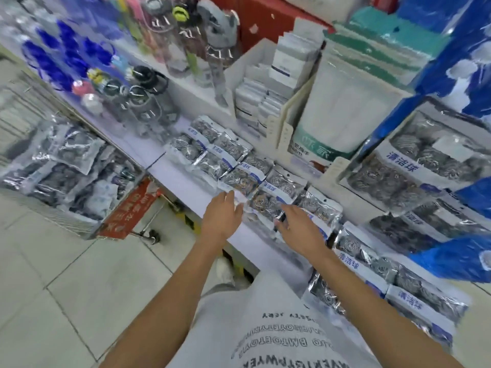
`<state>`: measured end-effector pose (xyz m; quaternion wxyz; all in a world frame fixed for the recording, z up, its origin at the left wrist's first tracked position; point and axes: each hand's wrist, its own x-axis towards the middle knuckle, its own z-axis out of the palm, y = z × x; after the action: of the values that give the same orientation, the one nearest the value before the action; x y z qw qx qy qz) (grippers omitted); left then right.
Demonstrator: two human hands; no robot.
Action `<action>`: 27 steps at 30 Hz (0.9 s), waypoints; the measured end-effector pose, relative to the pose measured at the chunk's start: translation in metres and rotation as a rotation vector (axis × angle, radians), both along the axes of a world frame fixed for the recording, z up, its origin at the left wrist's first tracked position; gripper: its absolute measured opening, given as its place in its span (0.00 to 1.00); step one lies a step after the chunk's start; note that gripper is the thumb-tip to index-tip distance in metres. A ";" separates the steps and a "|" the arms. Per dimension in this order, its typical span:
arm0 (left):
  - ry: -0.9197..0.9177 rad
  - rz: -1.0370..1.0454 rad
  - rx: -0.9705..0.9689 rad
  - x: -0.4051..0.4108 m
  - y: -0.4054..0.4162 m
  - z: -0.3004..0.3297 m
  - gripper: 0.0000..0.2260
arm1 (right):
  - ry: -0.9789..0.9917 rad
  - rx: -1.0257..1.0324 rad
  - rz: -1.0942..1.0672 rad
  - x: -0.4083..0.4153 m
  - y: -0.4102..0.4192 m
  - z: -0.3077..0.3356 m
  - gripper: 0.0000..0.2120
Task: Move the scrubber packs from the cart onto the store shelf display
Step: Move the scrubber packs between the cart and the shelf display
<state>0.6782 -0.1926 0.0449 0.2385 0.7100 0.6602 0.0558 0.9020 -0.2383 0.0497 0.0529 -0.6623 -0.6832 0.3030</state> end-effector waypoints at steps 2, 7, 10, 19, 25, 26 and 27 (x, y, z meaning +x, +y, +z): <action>0.018 0.102 0.019 -0.029 -0.019 0.006 0.24 | -0.014 0.053 0.109 -0.025 0.009 0.006 0.24; 0.064 0.376 0.086 -0.116 -0.067 0.019 0.17 | -0.020 0.158 0.342 -0.103 0.037 0.016 0.25; 0.075 0.548 0.142 -0.171 -0.094 0.026 0.16 | 0.009 0.191 0.452 -0.162 0.048 0.025 0.26; 0.015 0.857 0.159 -0.302 -0.143 0.023 0.17 | 0.052 0.225 0.644 -0.334 0.069 0.039 0.21; -0.035 0.947 0.121 -0.353 -0.130 0.010 0.20 | 0.038 0.189 0.665 -0.394 0.088 0.032 0.20; -0.043 0.953 0.118 -0.360 -0.125 0.008 0.20 | 0.040 0.177 0.664 -0.401 0.093 0.026 0.21; -0.052 0.959 0.117 -0.368 -0.119 0.006 0.20 | 0.037 0.165 0.664 -0.407 0.098 0.020 0.22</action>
<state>0.3105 -0.3118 0.0507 0.1618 0.3360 0.9028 0.2142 0.4951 -0.1405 0.0697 0.0172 -0.3917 -0.8825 0.2597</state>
